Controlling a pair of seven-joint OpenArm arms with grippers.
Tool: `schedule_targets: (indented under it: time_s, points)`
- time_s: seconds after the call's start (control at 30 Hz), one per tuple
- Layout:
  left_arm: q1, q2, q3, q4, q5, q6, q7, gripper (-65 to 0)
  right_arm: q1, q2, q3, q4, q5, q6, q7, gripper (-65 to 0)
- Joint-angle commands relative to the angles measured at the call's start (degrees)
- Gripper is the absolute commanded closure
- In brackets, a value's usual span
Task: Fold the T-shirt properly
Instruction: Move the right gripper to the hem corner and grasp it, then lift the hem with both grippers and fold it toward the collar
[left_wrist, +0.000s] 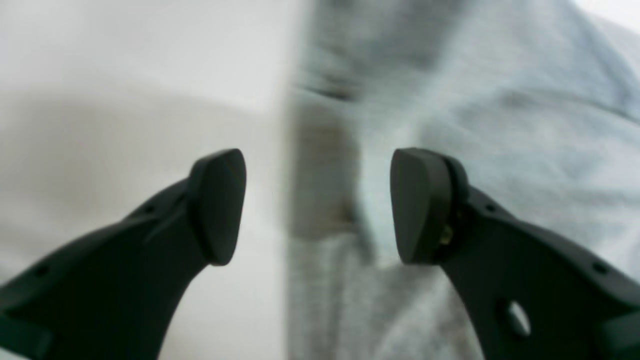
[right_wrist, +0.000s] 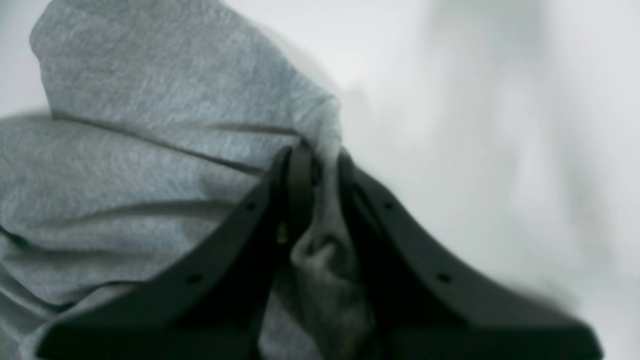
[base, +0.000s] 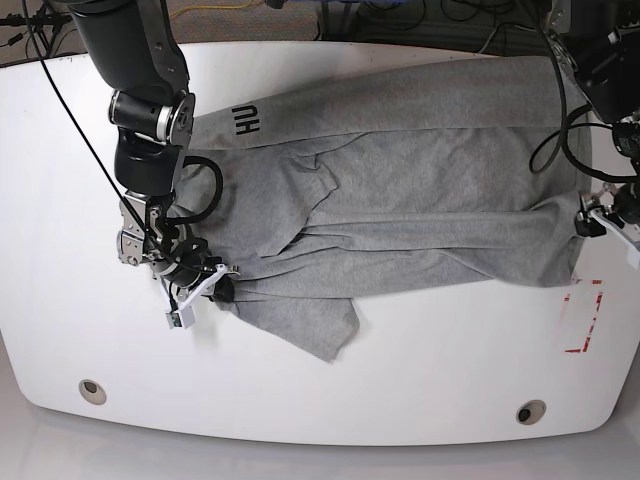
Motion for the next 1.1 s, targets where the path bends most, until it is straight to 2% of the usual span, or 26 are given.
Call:
schedule_targets:
  time_s: [0.0, 0.23, 0.33, 0.43, 0.6, 0.8, 0.93, 1.07]
  points:
    - [-3.22, -1.01, 0.21, 0.22, -1.41, -0.27, -3.27, -41.3, 1.12, 0.41, 0.03, 0.76, -0.47, 0.3, -0.52, -5.2]
    - [-9.55, -2.85, 1.0, -10.69, -1.41, 2.55, -8.2, -41.3, 1.12, 0.41, 0.21, 0.76, -0.47, 0.39, -0.34, -5.2]
    - [-12.63, -3.29, 4.17, -18.16, -1.41, 2.81, -12.68, -41.3, 1.12, 0.41, 0.21, 0.76, -0.47, 0.39, -0.34, -5.2]
    - [-14.82, -5.31, 7.77, -24.66, -1.41, 2.81, -16.9, -41.3, 1.12, 0.41, 0.29, 0.76, -0.47, 0.39, -0.34, -5.2]
    - [-17.37, -5.58, 12.7, -32.84, -1.5, 2.81, -22.61, -41.3, 1.12, 0.41, 0.29, 0.76, -0.38, 0.39, -0.34, -5.2]
    - [-18.69, -5.22, 15.51, -37.32, -1.67, 2.81, -25.34, -41.3, 0.68, 0.5, 0.38, 0.76, -0.38, 0.47, -0.25, -5.2]
    - [-18.87, -2.94, 15.86, -38.55, -1.5, 2.81, -25.78, -41.3, 0.16, 0.5, 0.38, 2.51, -0.38, 0.47, -0.25, -5.2]
    - [-18.69, -2.24, 15.86, -38.64, -1.5, 2.81, -25.69, -41.3, -0.99, 0.41, 0.38, 4.45, -0.38, 0.47, -0.43, -5.2]
